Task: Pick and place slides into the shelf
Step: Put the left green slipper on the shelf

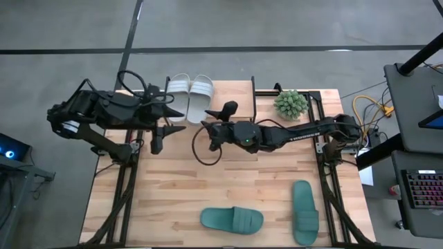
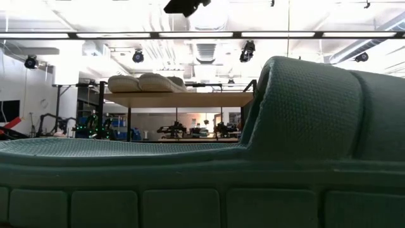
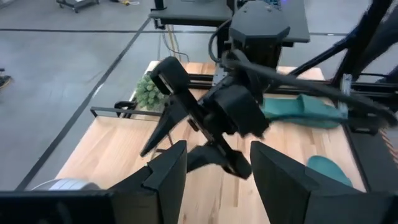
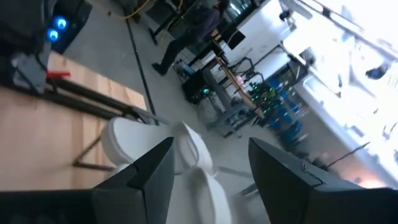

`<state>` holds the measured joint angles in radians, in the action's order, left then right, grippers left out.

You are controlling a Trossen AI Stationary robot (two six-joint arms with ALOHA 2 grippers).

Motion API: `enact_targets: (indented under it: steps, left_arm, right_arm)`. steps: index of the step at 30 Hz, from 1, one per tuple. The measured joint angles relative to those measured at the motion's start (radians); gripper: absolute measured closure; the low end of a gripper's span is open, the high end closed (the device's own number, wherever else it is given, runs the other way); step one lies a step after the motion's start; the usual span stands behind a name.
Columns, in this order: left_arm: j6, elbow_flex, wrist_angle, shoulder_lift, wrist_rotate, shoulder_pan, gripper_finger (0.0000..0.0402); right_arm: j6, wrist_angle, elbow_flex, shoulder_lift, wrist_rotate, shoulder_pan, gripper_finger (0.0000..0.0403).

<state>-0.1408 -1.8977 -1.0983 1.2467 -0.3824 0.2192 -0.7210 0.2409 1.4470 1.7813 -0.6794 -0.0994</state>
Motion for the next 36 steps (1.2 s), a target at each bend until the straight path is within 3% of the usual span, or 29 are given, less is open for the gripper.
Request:
enact_targets:
  steps: [11,23,33,36]
  left_arm:
    - [-0.001,0.0,-0.011,-0.07,0.011,-0.001,0.0239]
    - [-0.011,0.0,-0.009,-0.033,0.011,-0.001,0.0239]
    - [-0.18,0.002,-0.011,0.04,0.013,-0.001,0.0239]
    - [-0.221,0.006,-0.032,0.061,0.064,-0.001,0.0239]
  right_arm:
    - [0.28,-0.006,0.019,-0.043,-0.092,-0.102,0.0209]
    - [0.483,0.002,0.029,-0.087,-0.088,-0.224,0.0209]
    - [0.761,0.003,0.125,-0.131,-0.081,-0.263,0.0209]
    - [0.774,0.002,0.16,-0.13,-0.081,-0.262,0.0209]
